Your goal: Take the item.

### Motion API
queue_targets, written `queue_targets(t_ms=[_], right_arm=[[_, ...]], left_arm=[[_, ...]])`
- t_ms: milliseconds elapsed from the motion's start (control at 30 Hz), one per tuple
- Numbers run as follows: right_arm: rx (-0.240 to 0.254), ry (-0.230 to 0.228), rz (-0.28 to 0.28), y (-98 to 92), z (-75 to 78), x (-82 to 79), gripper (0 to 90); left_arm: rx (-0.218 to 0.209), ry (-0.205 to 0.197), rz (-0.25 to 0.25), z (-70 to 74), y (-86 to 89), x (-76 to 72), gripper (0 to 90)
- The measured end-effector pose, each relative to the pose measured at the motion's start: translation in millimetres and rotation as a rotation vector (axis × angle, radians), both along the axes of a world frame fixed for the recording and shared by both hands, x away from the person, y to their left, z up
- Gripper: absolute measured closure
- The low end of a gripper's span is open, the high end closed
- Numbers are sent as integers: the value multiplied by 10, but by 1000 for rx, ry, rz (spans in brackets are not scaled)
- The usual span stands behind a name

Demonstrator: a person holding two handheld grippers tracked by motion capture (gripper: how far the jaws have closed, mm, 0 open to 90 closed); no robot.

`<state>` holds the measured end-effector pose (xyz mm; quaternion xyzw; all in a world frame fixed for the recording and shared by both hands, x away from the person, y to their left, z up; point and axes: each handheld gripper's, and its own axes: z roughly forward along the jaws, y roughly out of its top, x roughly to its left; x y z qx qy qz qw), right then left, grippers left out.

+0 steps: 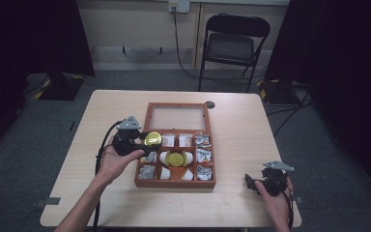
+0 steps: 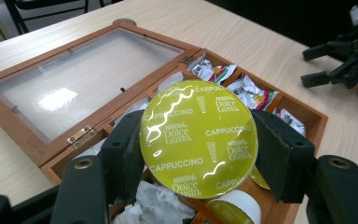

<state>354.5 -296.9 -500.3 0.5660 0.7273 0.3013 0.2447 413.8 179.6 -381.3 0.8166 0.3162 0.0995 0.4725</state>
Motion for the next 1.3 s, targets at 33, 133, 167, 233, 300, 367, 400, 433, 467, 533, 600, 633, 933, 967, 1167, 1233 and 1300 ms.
queue_targets(t_ms=[33, 133, 167, 233, 300, 367, 400, 433, 467, 533, 600, 633, 933, 967, 1167, 1233, 1300], right_arm=[[0, 0, 0, 0, 0, 0, 33], [0, 0, 0, 0, 0, 0, 33], [0, 0, 0, 0, 0, 0, 33], [0, 0, 0, 0, 0, 0, 33], [0, 0, 0, 0, 0, 0, 33], [0, 0, 0, 0, 0, 0, 33], [0, 0, 0, 0, 0, 0, 33], [0, 0, 0, 0, 0, 0, 33], [0, 0, 0, 0, 0, 0, 33], [0, 0, 0, 0, 0, 0, 33], [0, 0, 0, 0, 0, 0, 34], [0, 0, 0, 0, 0, 0, 33], [0, 0, 0, 1, 0, 0, 34], [0, 0, 0, 0, 0, 0, 33], [0, 0, 0, 0, 0, 0, 33], [0, 0, 0, 0, 0, 0, 33], [0, 0, 0, 0, 0, 0, 33]], left_arm=[[3, -5, 9, 3, 17, 3, 382], [2, -4, 14, 18, 64, 15, 382], [-9, -3, 26, 37, 119, 23, 382], [-23, 1, 28, 42, 139, 26, 382], [2, -18, 59, 68, 213, 31, 382], [7, -20, 70, 71, 273, 43, 382], [6, -19, 79, 68, 305, 51, 383], [3, -18, 87, 65, 337, 59, 383], [2, -15, 93, 64, 360, 62, 383], [2, -16, 104, 62, 397, 70, 383], [-2, -17, 119, 65, 454, 82, 383], [-12, -16, 126, 71, 501, 90, 383], [-25, -22, 165, 98, 661, 114, 383], [-29, -20, 169, 95, 672, 119, 383], [-32, -15, 193, 78, 763, 146, 383], [-32, -22, 219, 43, 830, 163, 383], [-33, -25, 231, 18, 877, 176, 383]])
